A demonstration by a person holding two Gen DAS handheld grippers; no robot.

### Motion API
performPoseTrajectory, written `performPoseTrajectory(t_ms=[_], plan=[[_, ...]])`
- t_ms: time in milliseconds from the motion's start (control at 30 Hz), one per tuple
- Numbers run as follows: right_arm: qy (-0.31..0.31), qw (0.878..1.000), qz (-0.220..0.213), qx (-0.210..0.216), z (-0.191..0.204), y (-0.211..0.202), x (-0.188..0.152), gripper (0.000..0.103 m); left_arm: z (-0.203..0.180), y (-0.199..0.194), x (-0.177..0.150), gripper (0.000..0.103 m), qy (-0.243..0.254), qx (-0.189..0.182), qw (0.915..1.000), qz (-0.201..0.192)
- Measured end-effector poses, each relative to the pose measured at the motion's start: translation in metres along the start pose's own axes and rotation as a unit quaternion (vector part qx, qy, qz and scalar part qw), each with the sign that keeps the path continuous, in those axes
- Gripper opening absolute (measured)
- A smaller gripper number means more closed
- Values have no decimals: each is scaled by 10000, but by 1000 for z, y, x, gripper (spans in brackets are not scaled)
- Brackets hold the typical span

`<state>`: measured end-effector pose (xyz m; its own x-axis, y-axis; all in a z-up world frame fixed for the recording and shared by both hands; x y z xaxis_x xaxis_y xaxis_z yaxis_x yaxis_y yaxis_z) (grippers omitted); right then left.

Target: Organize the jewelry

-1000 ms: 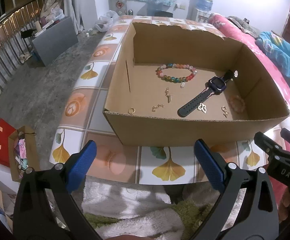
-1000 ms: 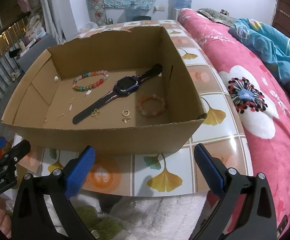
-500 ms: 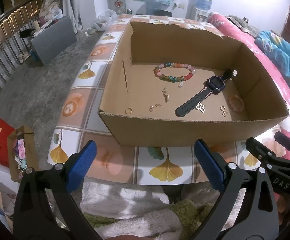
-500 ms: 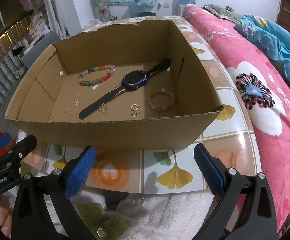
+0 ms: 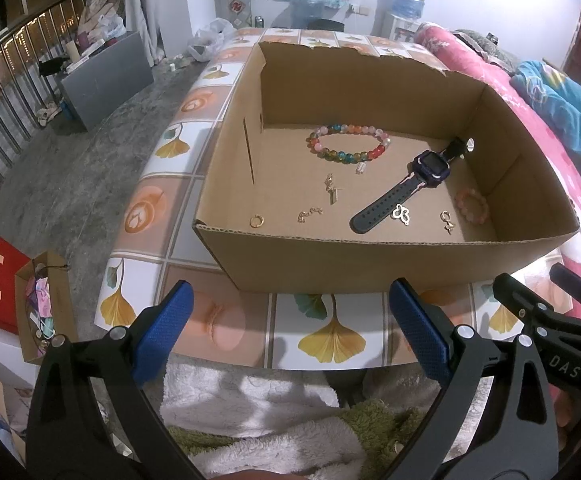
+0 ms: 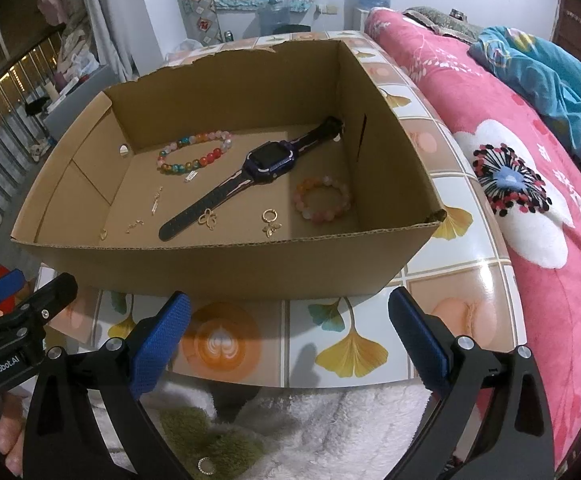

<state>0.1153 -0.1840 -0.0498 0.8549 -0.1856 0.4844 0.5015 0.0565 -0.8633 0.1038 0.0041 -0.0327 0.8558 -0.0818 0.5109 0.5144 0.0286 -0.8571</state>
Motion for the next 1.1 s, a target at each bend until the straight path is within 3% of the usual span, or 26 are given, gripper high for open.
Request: performPoseTrajectory(t_ms=[1100], plan=[[-16, 10000, -33, -38, 0, -2, 5, 96, -1, 1, -2, 95, -54, -60, 10000, 44]])
Point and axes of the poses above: each gripper's, at about its wrist camera, not at the fingertips, and y roughly the way its jaws point, z to its left, x to its top, the point moved 9 cm from there along y, roughly the way its jaws point, and after that the axes turned 11 degrees about y, right-handed, at the moved point
